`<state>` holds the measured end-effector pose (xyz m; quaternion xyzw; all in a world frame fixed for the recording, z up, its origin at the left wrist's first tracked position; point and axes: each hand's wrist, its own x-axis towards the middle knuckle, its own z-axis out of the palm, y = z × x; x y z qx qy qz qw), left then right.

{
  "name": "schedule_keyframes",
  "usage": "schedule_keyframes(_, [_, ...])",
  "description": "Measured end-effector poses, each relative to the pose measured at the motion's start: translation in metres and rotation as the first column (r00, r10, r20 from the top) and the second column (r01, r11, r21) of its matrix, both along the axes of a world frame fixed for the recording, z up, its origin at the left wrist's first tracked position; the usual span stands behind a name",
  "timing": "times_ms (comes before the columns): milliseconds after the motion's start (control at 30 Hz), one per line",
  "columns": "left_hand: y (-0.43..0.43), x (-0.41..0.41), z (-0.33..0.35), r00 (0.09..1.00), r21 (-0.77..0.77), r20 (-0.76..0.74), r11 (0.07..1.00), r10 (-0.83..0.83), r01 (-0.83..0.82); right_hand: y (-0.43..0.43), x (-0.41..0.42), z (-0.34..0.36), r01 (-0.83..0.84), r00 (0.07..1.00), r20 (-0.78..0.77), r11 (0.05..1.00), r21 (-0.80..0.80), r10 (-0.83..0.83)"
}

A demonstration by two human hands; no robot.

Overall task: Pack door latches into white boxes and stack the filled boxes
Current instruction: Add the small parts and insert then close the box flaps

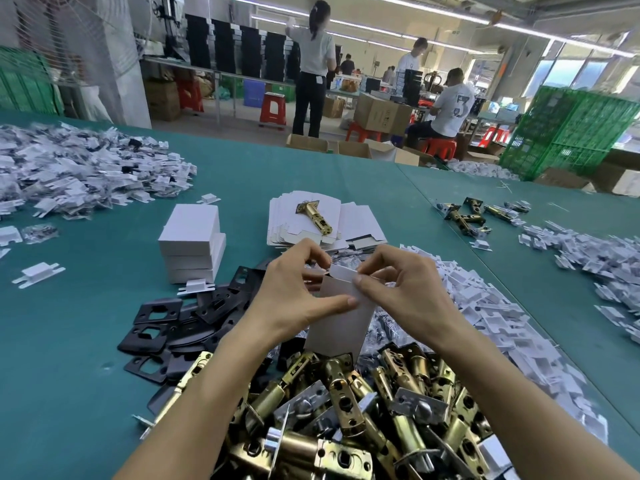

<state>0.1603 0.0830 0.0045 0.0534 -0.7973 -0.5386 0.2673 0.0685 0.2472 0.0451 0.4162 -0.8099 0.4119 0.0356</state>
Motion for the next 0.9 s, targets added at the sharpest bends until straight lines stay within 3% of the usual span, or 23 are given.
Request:
schedule_keyframes(133, [0.018, -0.003, -0.003, 0.974, -0.224, 0.213, 0.974, 0.072, -0.023, -0.001, 0.000, -0.001, 0.012, 1.000, -0.005, 1.000, -0.006, -0.012])
schedule_keyframes(233, [0.016, -0.003, -0.003, 0.962, -0.283, 0.265, 0.959, 0.065, 0.013, -0.003, 0.001, -0.002, 0.038, 0.999, -0.002, 0.998, -0.044, -0.038])
schedule_keyframes(333, [0.013, -0.002, 0.001, 0.978, -0.198, 0.199, 0.980, 0.054, -0.014, -0.007, 0.001, 0.002, 0.049, 0.998, -0.038, 0.999, -0.025, -0.050])
schedule_keyframes(533, [-0.006, 0.002, 0.006, 0.984, 0.229, 0.123, 0.969, -0.127, 0.096, -0.006, -0.002, 0.007, -0.037, 0.999, -0.033, 0.999, 0.006, 0.037])
schedule_keyframes(700, [-0.010, 0.004, 0.005, 0.985, 0.271, 0.098, 0.956, -0.145, 0.114, -0.008, -0.003, 0.003, -0.014, 1.000, -0.024, 1.000, 0.022, 0.014])
schedule_keyframes(900, [-0.005, -0.001, 0.003, 0.995, 0.173, 0.066, 0.983, -0.074, 0.061, -0.015, 0.002, 0.008, -0.010, 0.993, -0.119, 0.997, 0.080, 0.019])
